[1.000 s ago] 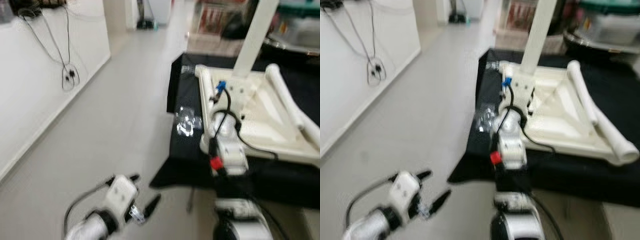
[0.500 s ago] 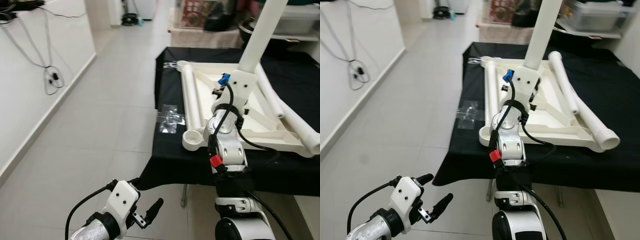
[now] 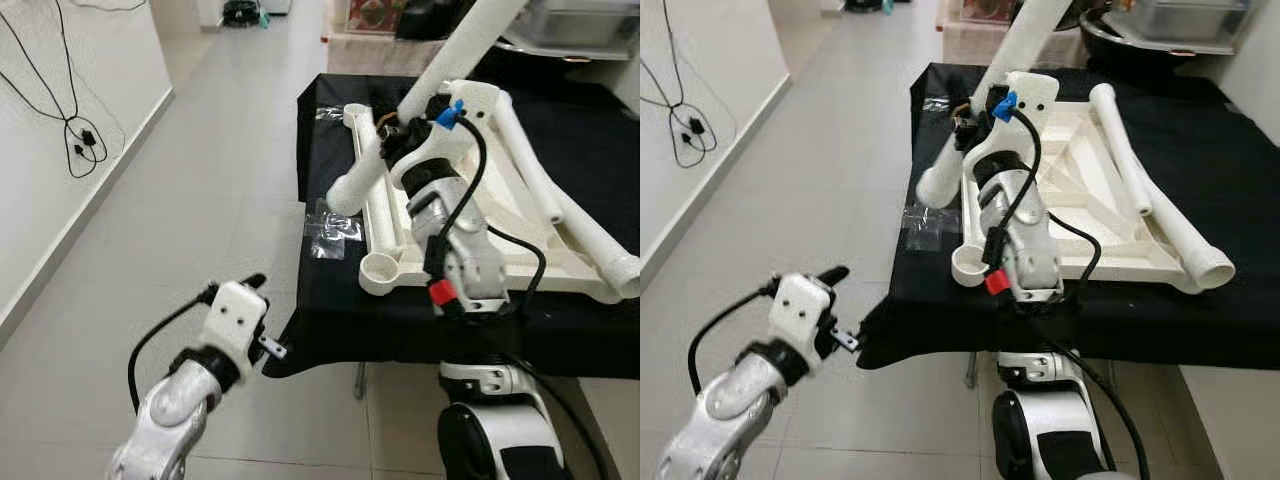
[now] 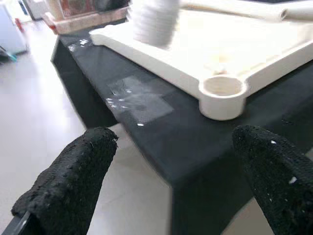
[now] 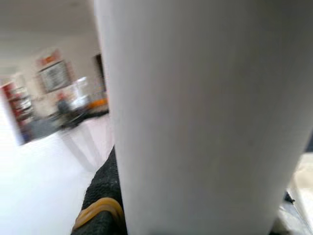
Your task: Building children table
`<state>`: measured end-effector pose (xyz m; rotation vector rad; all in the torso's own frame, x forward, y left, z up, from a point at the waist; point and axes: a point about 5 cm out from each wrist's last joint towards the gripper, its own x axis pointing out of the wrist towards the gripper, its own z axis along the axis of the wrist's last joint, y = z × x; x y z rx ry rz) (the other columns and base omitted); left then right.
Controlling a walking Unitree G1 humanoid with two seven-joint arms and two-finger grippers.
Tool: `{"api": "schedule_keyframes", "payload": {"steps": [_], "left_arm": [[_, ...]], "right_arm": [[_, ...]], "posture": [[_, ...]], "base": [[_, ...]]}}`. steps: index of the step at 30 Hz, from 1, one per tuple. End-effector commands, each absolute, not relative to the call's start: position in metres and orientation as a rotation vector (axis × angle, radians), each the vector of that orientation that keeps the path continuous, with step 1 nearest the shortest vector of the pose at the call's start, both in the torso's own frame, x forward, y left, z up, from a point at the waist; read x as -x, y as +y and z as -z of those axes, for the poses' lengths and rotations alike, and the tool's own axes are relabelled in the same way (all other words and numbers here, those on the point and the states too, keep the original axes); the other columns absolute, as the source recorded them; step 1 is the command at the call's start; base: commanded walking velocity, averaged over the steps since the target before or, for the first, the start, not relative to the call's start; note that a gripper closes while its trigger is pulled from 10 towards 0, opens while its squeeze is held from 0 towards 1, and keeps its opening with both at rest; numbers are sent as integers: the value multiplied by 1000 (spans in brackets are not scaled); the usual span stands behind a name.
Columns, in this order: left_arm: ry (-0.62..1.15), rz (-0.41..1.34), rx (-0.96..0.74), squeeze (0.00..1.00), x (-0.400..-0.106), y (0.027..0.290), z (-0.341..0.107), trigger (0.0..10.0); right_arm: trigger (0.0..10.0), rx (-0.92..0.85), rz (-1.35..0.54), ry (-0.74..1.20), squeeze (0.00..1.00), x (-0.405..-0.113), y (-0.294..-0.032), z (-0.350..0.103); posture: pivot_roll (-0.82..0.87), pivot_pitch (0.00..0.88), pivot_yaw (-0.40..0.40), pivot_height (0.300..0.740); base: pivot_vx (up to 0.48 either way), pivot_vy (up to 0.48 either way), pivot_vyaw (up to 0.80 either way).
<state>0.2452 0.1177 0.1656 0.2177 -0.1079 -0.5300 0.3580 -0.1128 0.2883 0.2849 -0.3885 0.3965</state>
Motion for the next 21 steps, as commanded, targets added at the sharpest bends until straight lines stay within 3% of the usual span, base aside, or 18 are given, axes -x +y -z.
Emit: {"api": "schedule_keyframes", "payload": {"steps": [1,4,5,8,9,21], "left_arm": [[-85,497,-270,1000,-253,125,-164,10000],[-99,490,-319,1000,-262,128,-167,10000],[-93,502,-339,725,-267,128,-166,10000],[-88,512,-350,725,-269,127,-165,10000],[-76,523,-367,0,-274,124,-163,10000],[-60,623,-437,0,-289,100,-154,10000]], "right_arm": [[10000,-293,-459,-353,0,-354,-109,-279],[10000,-272,-483,-331,0,-350,-103,-268],[10000,-271,-507,-320,0,-346,-97,-262],[10000,-273,-525,-314,0,-342,-92,-259],[10000,-281,-557,-298,0,-339,-86,-254],[10000,-369,-733,-233,0,-321,-62,-250]], "posture": [[68,37,-49,740],[65,35,-50,740],[64,32,-48,740],[64,32,-48,740],[59,30,-48,740],[53,25,-46,740]], "base": [[0,0,0],[0,0,0],[0,0,0],[0,0,0],[0,0,0],[0,0,0]]}}
